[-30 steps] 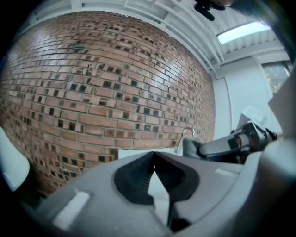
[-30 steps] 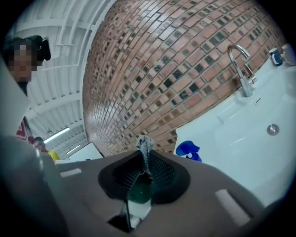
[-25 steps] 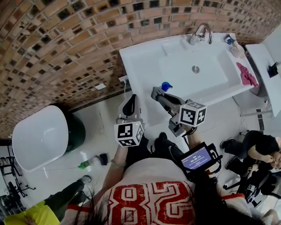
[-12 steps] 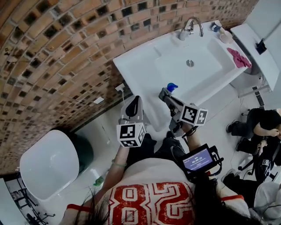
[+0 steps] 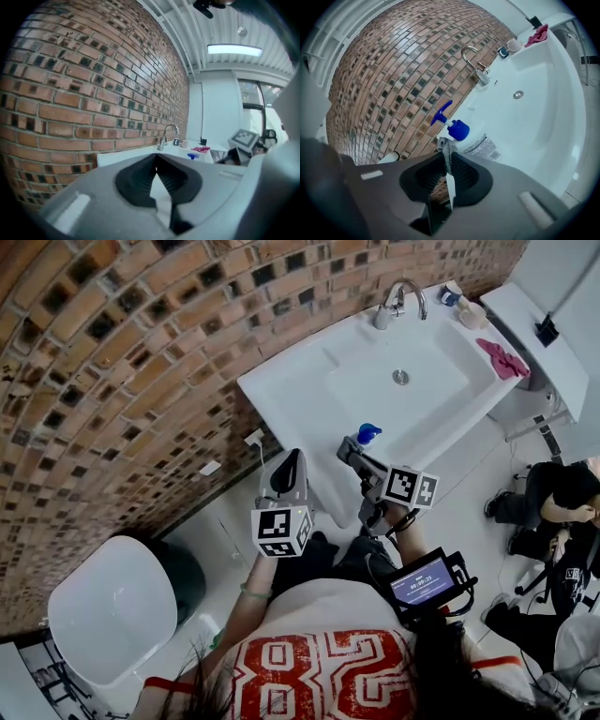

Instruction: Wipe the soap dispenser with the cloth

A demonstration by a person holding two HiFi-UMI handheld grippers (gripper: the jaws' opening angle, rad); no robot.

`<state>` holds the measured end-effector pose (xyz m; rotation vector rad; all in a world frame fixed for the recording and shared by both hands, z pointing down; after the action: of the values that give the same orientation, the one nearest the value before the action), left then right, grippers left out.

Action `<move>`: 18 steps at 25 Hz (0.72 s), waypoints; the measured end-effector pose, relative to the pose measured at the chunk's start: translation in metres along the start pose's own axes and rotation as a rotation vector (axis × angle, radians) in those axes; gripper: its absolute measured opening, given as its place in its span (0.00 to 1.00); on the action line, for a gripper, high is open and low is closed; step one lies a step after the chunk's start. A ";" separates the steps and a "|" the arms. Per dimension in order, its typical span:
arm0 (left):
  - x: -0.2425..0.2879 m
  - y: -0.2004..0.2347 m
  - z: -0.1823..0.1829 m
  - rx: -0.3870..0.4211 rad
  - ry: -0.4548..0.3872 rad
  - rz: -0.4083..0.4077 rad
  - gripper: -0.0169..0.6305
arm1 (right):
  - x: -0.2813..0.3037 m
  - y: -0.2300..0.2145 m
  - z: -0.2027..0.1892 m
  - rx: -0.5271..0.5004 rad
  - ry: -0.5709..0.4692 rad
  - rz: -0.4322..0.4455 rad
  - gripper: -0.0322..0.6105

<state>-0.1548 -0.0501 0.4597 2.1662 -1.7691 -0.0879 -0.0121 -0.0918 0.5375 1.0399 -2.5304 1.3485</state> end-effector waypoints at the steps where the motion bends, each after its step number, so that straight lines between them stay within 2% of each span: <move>1: 0.000 0.001 0.000 -0.001 0.001 0.001 0.03 | 0.002 0.000 -0.003 -0.002 0.010 -0.001 0.13; 12: 0.002 0.010 -0.001 -0.006 0.005 0.020 0.03 | 0.016 -0.001 -0.012 -0.006 0.056 -0.007 0.13; 18: 0.003 0.013 -0.002 -0.004 0.007 0.031 0.03 | 0.025 -0.024 -0.033 0.005 0.121 -0.061 0.13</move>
<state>-0.1661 -0.0548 0.4656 2.1334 -1.7963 -0.0763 -0.0241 -0.0882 0.5834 0.9951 -2.3909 1.3588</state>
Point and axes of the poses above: the fingertips, and each gripper's own axes: x forward along the fingers, y to its left, z out of its top, the point moved 3 cm from there along -x, backward along the fingers, and after that the axes turned 7 degrees about -x, right-handed, at the moved point
